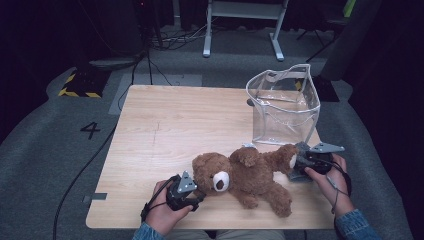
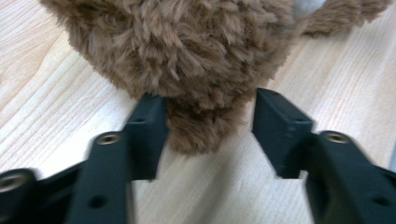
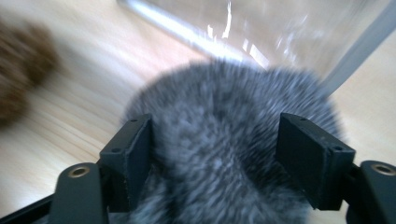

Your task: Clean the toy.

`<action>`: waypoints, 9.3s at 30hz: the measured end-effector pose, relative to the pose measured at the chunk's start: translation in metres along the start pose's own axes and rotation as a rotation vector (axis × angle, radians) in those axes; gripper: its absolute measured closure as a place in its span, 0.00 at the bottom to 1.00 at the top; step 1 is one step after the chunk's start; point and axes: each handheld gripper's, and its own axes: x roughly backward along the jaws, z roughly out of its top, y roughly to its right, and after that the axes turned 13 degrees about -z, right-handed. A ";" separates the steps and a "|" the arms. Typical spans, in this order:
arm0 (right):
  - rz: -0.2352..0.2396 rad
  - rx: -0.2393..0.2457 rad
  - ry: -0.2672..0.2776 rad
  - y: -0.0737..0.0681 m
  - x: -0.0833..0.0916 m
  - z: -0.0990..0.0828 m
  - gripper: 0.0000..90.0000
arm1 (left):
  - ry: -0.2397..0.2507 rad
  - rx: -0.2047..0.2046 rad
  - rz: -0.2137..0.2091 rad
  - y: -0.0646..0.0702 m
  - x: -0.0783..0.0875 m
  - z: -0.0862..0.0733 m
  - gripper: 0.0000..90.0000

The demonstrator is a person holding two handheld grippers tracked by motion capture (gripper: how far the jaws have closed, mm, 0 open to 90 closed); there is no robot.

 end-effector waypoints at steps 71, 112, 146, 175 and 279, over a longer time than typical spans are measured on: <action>0.342 0.415 0.314 -0.198 0.071 0.105 0.78 | 0.051 -0.086 0.051 -0.002 0.001 0.039 0.74; 0.235 0.375 0.349 -0.124 0.128 0.080 0.77 | 0.153 -0.153 0.092 0.008 0.003 0.063 0.33; 0.144 0.259 0.097 -0.067 0.055 0.009 0.78 | 0.050 -0.144 0.086 0.000 -0.013 0.068 0.72; -0.002 0.151 0.088 -0.027 0.025 0.057 0.78 | 0.078 -0.157 0.087 0.000 -0.013 0.064 0.72; 0.392 0.543 0.206 -0.211 0.079 0.045 0.77 | -0.187 -0.019 0.018 -0.008 -0.030 0.017 0.93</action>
